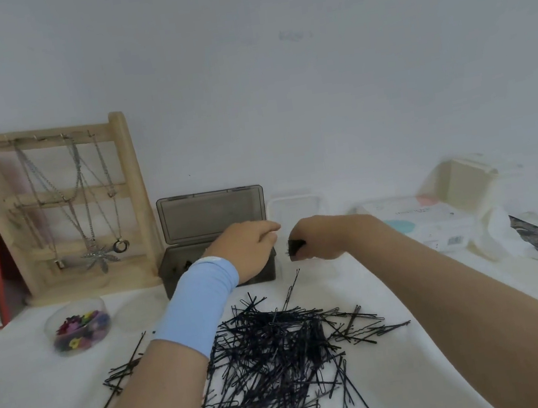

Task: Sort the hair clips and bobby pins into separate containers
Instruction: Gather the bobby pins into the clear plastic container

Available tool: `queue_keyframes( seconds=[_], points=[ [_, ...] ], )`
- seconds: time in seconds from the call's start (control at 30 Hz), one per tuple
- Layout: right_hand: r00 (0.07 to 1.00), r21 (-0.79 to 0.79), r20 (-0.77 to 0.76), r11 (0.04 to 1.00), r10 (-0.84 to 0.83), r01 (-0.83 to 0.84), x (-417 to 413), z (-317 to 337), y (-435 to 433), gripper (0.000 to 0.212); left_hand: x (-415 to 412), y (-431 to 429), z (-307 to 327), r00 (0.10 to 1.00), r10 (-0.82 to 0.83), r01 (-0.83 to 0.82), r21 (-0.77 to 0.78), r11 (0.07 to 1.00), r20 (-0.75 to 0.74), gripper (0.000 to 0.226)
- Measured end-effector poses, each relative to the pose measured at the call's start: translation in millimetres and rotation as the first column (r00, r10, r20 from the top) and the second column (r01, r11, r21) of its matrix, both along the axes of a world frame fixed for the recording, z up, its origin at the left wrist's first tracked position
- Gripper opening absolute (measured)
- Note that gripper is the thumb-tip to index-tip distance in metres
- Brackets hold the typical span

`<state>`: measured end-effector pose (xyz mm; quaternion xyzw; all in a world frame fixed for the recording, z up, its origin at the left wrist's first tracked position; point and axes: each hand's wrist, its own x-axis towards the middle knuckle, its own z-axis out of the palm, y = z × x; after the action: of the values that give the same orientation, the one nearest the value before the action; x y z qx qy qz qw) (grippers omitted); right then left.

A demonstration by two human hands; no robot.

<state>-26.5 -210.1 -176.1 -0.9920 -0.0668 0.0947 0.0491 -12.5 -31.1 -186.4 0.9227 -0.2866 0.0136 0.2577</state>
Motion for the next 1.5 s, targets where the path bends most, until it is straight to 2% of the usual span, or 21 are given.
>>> queue_keyframes(
  seconds=[0.13, 0.23, 0.3, 0.4, 0.47, 0.57, 0.63, 0.67, 0.7, 0.77, 0.83, 0.9, 1.0, 1.1, 1.23, 1.37, 1.43, 1.5],
  points=[
    [0.998, 0.032, 0.024, 0.998, 0.057, -0.058, 0, 0, -7, 0.027, 3, -2, -9, 1.0, -0.02, 0.02, 0.087, 0.996, 0.007, 0.04],
    [0.999, 0.253, -0.037, 0.967, 0.017, -0.007, -3, 3, -20, 0.029, 2, -9, -11, 0.994, -0.09, 0.081, 0.145, 0.986, 0.059, 0.041],
    [0.998, 0.345, -0.057, 0.938, -0.002, 0.022, -3, -1, -27, 0.03, -2, -13, -11, 0.992, -0.106, 0.095, 0.161, 0.982, 0.064, 0.042],
    [0.999, 0.302, -0.038, 0.953, 0.003, 0.009, -5, -7, -31, 0.033, -5, -19, -14, 0.992, -0.122, 0.111, 0.219, 0.969, 0.037, 0.035],
    [0.999, 0.285, 0.039, 0.958, 0.001, -0.012, -10, -7, -30, 0.034, -7, -20, -15, 0.992, -0.121, 0.113, 0.243, 0.963, 0.019, 0.033],
    [0.963, 0.377, 0.26, 0.926, -0.074, -0.03, -30, 6, -29, 0.047, -11, -18, -12, 0.986, -0.129, 0.111, 0.158, 0.981, 0.107, 0.042],
    [0.948, 0.441, 0.301, 0.896, -0.101, -0.045, -51, 21, -25, 0.041, -19, -16, -5, 0.966, -0.087, 0.076, 0.052, 0.996, 0.242, 0.027],
    [0.96, 0.422, 0.272, 0.905, -0.067, -0.057, -62, 28, -23, 0.036, -25, -15, 0, 0.957, -0.053, 0.048, 0.025, 0.999, 0.285, 0.016],
    [0.98, 0.375, 0.197, 0.925, -0.01, -0.066, -72, 33, -19, 0.031, -30, -14, 4, 0.962, -0.014, 0.006, 0.027, 1.0, 0.274, 0.008],
    [0.996, 0.237, -0.039, 0.969, 0.086, -0.074, -90, 36, -14, 0.025, -41, -12, 9, 0.986, 0.067, -0.088, 0.134, 0.987, 0.15, 0.014],
    [0.972, 0.09, -0.222, 0.994, 0.081, -0.062, -101, 30, -12, 0.046, -45, -11, 3, 0.994, 0.104, -0.11, 0.311, 0.944, 0.037, 0.034],
    [0.965, -0.033, -0.258, 0.998, 0.034, -0.044, -109, 20, -12, 0.066, -48, -11, -9, 0.994, 0.107, -0.083, 0.399, 0.913, -0.037, 0.041],
    [0.974, -0.136, -0.227, 0.991, -0.028, -0.004, -114, 7, -10, 0.072, -56, -12, -23, 0.996, 0.077, -0.052, 0.377, 0.925, -0.051, 0.039],
    [0.985, -0.139, -0.171, 0.99, -0.026, 0.002, -112, 1, -8, 0.056, -64, -10, -25, 0.995, -0.027, 0.052, 0.287, 0.957, -0.092, 0.026],
    [0.987, -0.123, -0.157, 0.991, 0.039, -0.058, -105, -1, 0, 0.03, -74, 0, -18, 0.983, -0.125, 0.158, 0.266, 0.951, -0.136, 0.026],
    [0.988, 0.075, -0.128, 0.994, 0.087, -0.078, -98, 0, 15, 0.024, -74, 17, -10, 0.989, -0.109, 0.131, 0.272, 0.953, -0.098, 0.031],
    [0.99, 0.186, -0.097, 0.979, 0.103, -0.083, -96, 0, 22, 0.025, -71, 26, -9, 0.99, -0.093, 0.114, 0.22, 0.969, -0.103, 0.039],
    [0.991, 0.194, -0.053, 0.975, 0.119, -0.107, -98, 4, 24, 0.03, -72, 29, -10, 0.978, -0.109, 0.15, 0.235, 0.96, -0.178, 0.068]
  ],
)
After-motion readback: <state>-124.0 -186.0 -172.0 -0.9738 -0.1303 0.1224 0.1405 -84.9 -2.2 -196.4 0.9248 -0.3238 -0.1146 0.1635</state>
